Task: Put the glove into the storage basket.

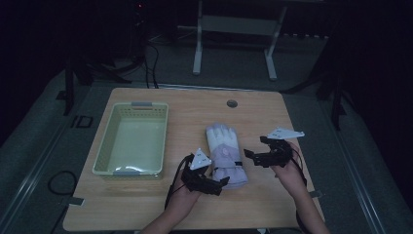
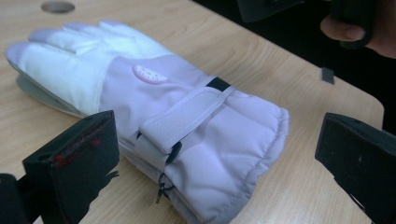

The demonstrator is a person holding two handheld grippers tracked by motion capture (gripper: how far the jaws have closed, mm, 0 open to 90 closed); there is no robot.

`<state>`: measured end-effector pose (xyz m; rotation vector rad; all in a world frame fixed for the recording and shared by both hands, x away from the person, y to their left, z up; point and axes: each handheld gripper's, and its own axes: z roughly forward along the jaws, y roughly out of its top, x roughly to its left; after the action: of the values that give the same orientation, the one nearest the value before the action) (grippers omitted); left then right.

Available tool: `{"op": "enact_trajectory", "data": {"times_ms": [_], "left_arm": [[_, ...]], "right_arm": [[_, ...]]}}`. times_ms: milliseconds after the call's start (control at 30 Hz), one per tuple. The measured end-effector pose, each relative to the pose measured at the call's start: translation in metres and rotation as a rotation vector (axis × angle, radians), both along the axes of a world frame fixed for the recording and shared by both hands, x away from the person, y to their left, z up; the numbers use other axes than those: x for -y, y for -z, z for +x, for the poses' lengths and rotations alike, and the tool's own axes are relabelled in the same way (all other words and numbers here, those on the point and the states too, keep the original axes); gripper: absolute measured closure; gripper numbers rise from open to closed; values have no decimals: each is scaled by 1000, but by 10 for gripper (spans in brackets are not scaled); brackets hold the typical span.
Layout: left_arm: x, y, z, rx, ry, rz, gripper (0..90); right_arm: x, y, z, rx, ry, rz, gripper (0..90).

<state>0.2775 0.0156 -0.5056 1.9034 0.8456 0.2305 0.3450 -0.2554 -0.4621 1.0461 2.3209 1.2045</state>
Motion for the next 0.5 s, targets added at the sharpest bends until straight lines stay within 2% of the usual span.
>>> {"op": "enact_trajectory", "data": {"times_ms": [33,67,100,133,167,267,367,500], "left_arm": [[4,0,2,-15,-7,25,0],[4,0,2,-15,-7,25,0],[8,-1,3,-17,-19,50,0],[8,-1,3,-17,-19,50,0],[11,-3,3,-11,-50,82,0],[14,-4,2,-12,-54,93,0],[20,-7,3,-39,-54,102,0],[22,-8,2,-30,-69,114,0]], "right_arm": [[-1,1,2,-10,-1,14,118],[-1,2,3,-20,-10,28,115],[-2,2,4,-22,-5,39,115],[-3,3,4,-22,-3,40,115],[-5,3,5,-21,-2,37,115],[-7,4,6,-19,1,42,129],[-12,6,12,-17,26,45,174],[-14,9,16,-24,50,62,214]]}}
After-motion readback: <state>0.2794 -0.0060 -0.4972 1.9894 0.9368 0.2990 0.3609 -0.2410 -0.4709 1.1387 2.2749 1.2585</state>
